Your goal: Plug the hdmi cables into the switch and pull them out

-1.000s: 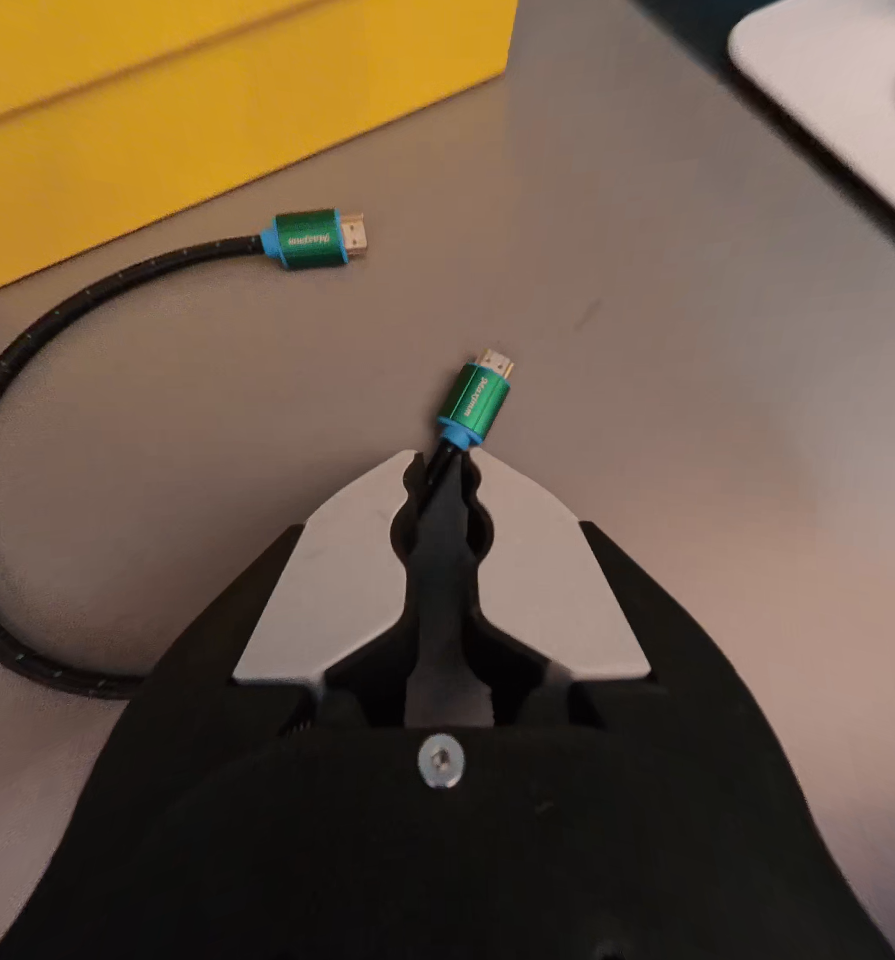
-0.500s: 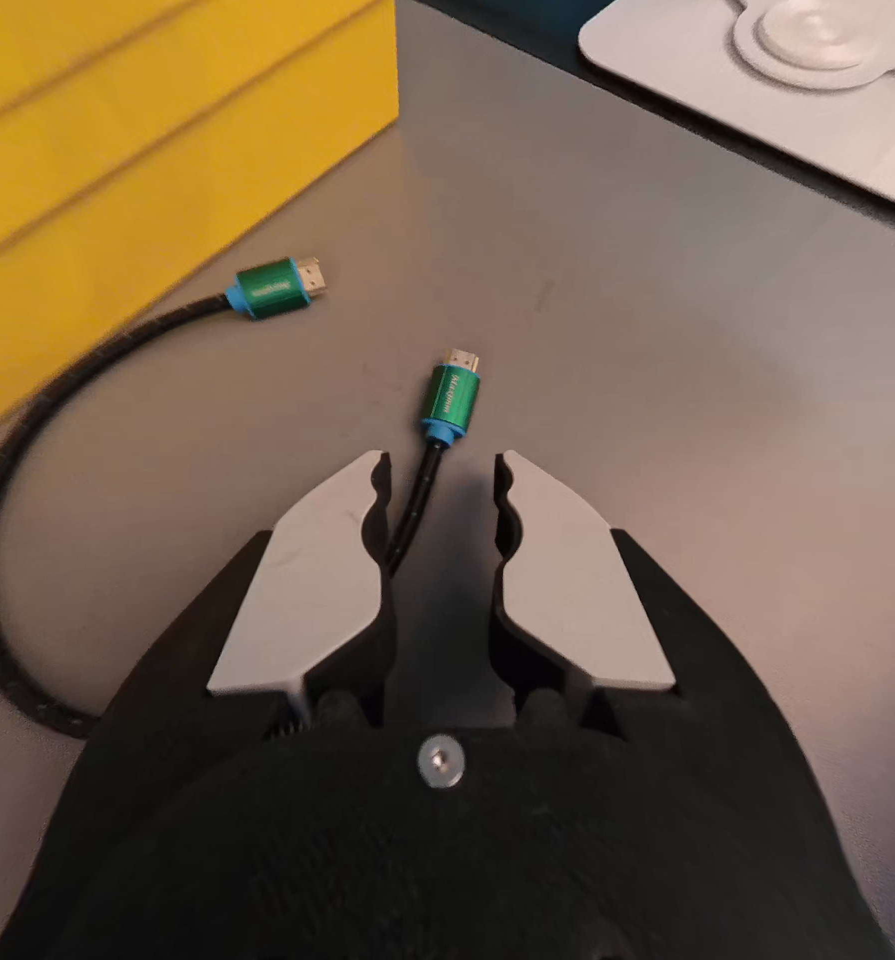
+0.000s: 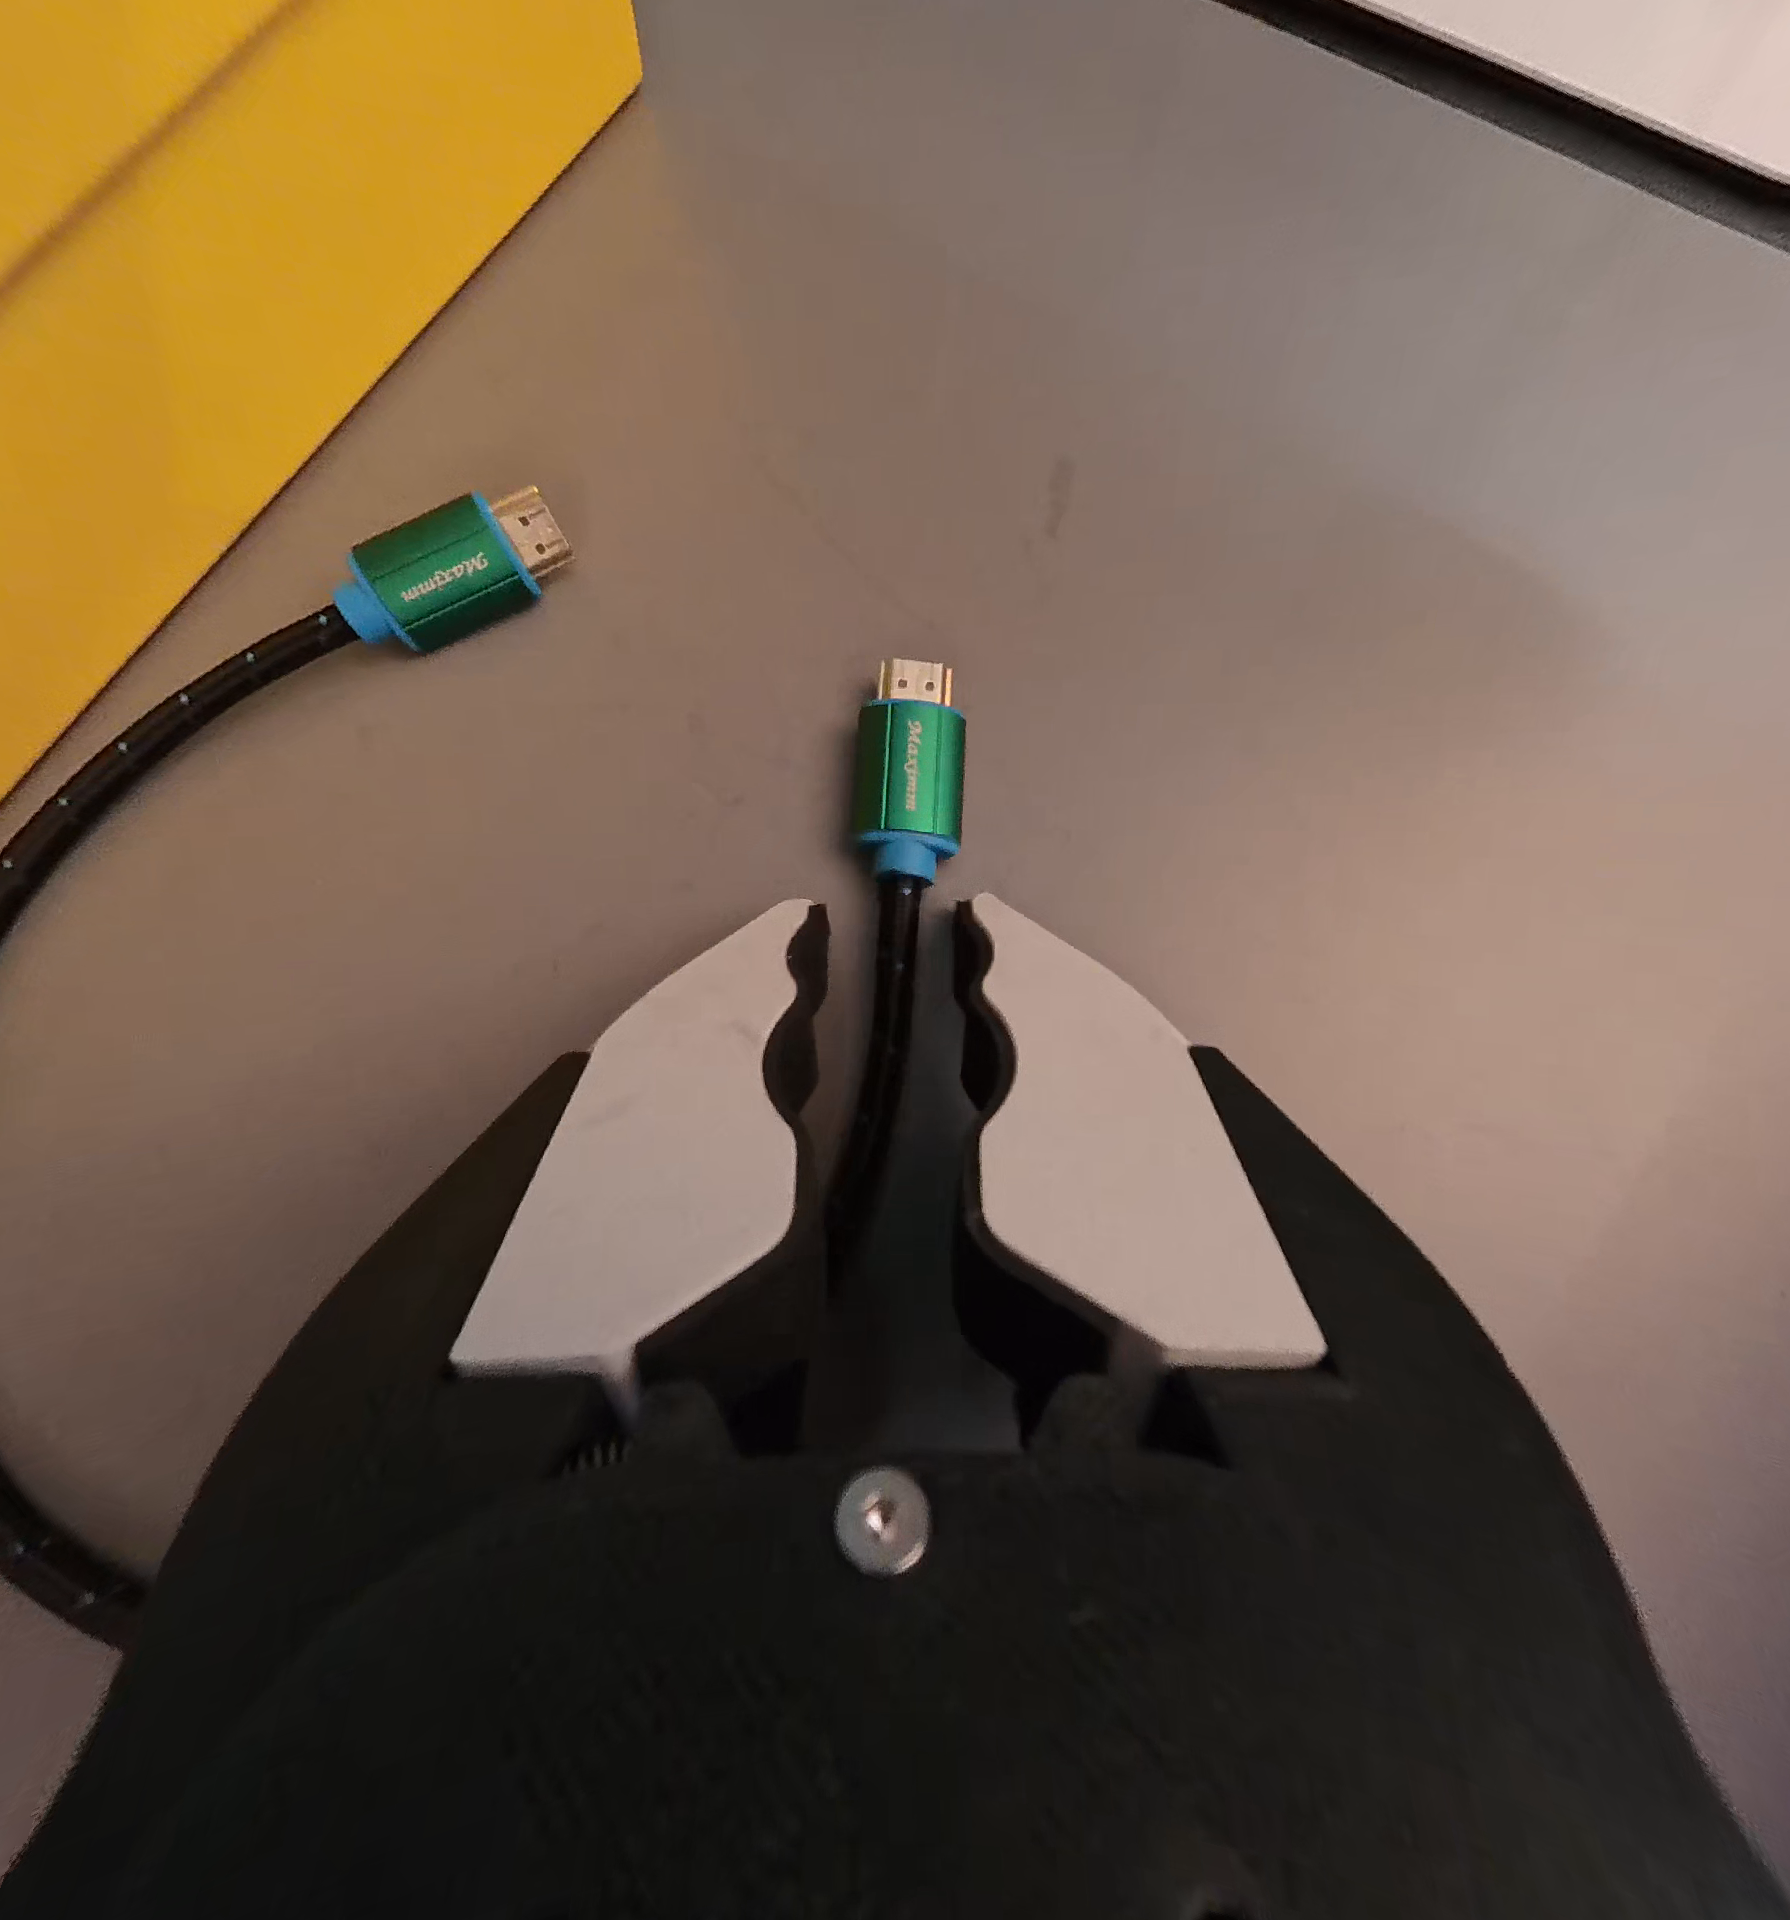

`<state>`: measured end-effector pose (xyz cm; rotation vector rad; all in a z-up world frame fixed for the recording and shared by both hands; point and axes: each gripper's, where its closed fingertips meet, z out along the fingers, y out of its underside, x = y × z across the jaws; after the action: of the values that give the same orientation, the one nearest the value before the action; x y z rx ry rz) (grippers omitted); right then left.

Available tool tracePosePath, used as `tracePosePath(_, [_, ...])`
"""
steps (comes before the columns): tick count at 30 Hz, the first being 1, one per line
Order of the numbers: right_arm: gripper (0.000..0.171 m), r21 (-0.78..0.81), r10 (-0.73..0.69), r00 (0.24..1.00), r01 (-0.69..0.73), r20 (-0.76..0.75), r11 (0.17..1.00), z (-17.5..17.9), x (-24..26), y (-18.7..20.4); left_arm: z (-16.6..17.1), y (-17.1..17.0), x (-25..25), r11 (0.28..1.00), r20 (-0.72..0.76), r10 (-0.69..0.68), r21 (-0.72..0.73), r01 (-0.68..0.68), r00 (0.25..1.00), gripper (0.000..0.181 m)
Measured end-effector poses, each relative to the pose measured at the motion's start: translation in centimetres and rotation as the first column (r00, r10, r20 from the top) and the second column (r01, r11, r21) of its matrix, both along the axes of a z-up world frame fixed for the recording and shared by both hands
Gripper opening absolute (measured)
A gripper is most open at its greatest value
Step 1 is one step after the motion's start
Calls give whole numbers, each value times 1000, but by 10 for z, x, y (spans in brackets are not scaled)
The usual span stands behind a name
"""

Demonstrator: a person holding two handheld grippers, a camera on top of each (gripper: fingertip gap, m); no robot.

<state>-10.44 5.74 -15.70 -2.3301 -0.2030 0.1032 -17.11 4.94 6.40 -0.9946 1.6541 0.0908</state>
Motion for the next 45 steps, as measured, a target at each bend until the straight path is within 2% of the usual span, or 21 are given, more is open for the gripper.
tracePosePath(1, [25,1,-9,1000,9,1,1000,0,0,0,-1,0,1,1000,-5,0,0,0,1000,14])
tracePosePath(3, [27,-1,-19,1000,19,3,1000,0,0,0,-4,-1,4,1000,-16,1,1,-1,1000,14])
tracePosePath(5, [41,6,2,1000,-2,-7,1000,0,-6,-1,-5,0,5,1000,-23,3,1,-2,1000,14])
tracePosePath(6, [41,10,-3,1000,3,1,1000,0,-7,-1,-5,0,5,1000,-23,6,1,-5,1000,14])
tracePosePath(8, [34,26,-11,1000,11,-6,1000,2,-8,0,-4,2,5,1000,-14,12,-1,-12,1000,14])
tracePosePath(11, [9,59,-19,1000,20,-15,998,4,-4,2,-2,4,2,1000,0,20,-7,-20,1000,14])
tracePosePath(19, [8,103,47,998,-42,-42,994,11,-6,2,2,8,-5,999,26,35,-15,-34,999,14])
tracePosePath(26, [8,281,50,999,-54,19,958,82,24,-7,1,19,-6,997,47,67,-47,-65,997,14])
tracePosePath(34, [7,327,121,988,-146,94,934,170,29,-45,-11,36,3,991,57,104,-91,-99,993,14])
tracePosePath(42, [6,389,180,963,-246,200,888,230,39,-56,-17,40,15,989,57,126,-91,-121,990,13])
tracePosePath(45, [6,419,210,960,-269,183,867,240,42,-55,-13,42,16,987,89,132,-107,-122,987,14])
